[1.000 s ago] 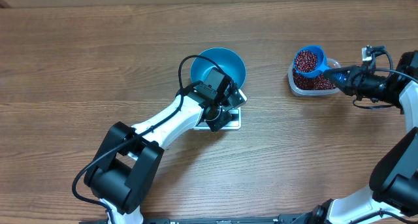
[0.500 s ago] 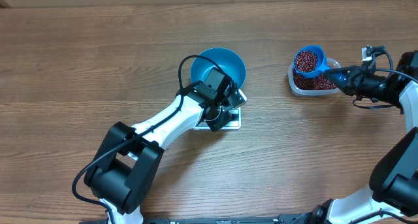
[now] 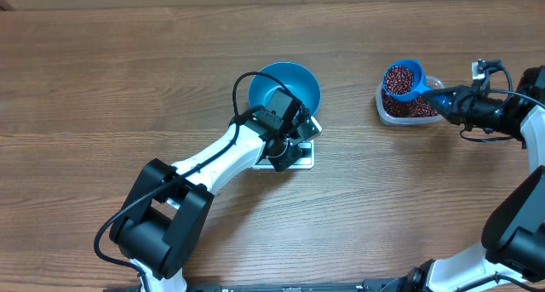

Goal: Scoop item into bowl and weigh 150g on scale

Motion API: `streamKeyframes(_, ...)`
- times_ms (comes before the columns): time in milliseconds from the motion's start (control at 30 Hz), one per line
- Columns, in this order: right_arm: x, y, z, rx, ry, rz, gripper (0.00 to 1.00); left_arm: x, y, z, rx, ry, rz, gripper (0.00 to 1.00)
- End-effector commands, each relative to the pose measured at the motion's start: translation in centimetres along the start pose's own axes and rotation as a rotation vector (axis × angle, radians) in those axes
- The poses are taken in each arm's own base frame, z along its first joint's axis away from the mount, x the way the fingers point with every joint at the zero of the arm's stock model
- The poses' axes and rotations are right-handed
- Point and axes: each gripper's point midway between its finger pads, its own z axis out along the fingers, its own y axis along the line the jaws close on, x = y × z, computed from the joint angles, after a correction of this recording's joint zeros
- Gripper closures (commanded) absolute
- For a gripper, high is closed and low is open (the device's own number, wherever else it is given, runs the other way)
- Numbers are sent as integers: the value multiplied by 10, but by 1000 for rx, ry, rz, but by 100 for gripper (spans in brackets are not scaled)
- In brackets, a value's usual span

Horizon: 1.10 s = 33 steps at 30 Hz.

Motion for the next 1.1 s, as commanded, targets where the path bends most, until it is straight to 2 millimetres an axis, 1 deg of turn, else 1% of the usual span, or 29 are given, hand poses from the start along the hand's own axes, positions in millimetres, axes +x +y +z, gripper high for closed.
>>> streamKeyframes(0,1,1,0,-23,-3,-5,96,8,-3,8,11,24,-5,96)
streamKeyframes(833,1,1,0,-23,-3,-5,96,9,-3,8,11,24,-4,96)
streamKeyframes(1067,1,1,0,-23,-3,-5,96,1,-2,3,6,8,-1,96)
